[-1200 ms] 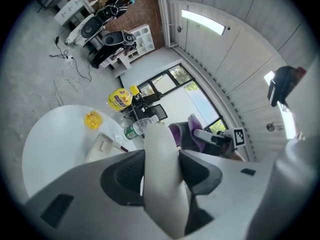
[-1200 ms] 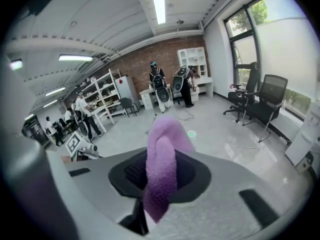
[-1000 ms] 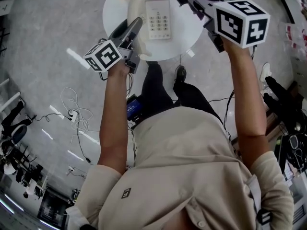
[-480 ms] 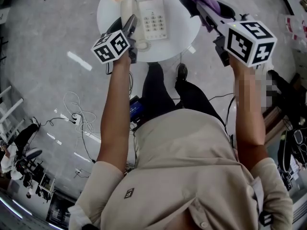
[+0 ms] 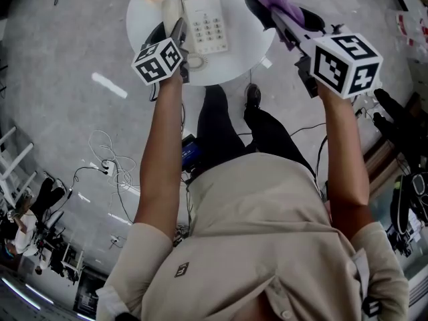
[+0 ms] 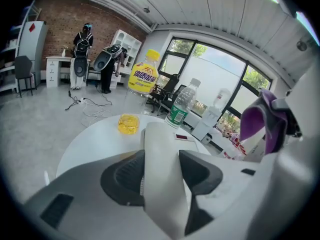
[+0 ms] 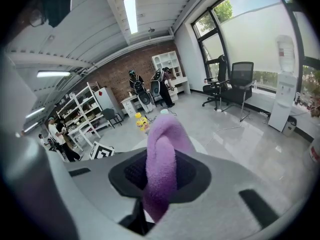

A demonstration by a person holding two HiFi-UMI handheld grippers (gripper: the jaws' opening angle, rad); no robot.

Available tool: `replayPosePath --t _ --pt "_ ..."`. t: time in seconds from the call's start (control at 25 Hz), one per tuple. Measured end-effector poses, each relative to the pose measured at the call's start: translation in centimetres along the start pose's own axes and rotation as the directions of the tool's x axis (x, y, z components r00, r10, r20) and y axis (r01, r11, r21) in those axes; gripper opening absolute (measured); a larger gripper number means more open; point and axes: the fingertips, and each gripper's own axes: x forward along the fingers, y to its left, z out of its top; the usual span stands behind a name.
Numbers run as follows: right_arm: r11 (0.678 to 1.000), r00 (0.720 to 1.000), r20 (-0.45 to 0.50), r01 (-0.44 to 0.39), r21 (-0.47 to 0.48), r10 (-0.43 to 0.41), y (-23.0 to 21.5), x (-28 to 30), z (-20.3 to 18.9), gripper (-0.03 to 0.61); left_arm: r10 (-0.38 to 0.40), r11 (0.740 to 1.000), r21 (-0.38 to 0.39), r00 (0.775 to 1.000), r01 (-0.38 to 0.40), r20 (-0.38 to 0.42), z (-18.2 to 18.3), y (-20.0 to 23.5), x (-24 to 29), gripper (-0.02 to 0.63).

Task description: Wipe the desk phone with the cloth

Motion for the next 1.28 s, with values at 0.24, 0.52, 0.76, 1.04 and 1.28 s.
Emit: replayPosePath --t 0.24,0.52,0.76,1.04,1.28 --pt "1.0 1.0 -0.025 0.002 0.021 -0.001 -0.6 0.5 -1.7 0.067 0.053 0.997 0.044 0.997 -0.056 0.053 0.1 0.3 0.5 0.209" --pt "0.999 0.999 -0.043 -0.007 0.035 0.008 -0.3 0.5 -3.0 0.067 0.092 0.995 0.041 0.992 -0.097 0.091 0.0 0.0 0.5 0.209" --pt "0.999 0.999 -0.049 -0.021 0.032 0.022 0.5 0.3 -3.7 0.067 0.146 0.989 0.006 0.981 -0.148 0.125 0.0 -0.4 0.2 0.21" --pt "0.999 0.998 -0.057 -0.026 0.033 0.028 0.9 -0.1 -4.2 0.067 0.076 0.996 0.026 0.989 -0.08 0.128 -0.5 -0.7 -0.5 0.212" --pt "0.999 0.998 -0.055 -0.025 0.031 0.027 0.9 -0.4 -4.1 0.067 0.034 0.999 0.023 0.987 -0.038 0.157 -0.3 -0.8 -1.8 0.213"
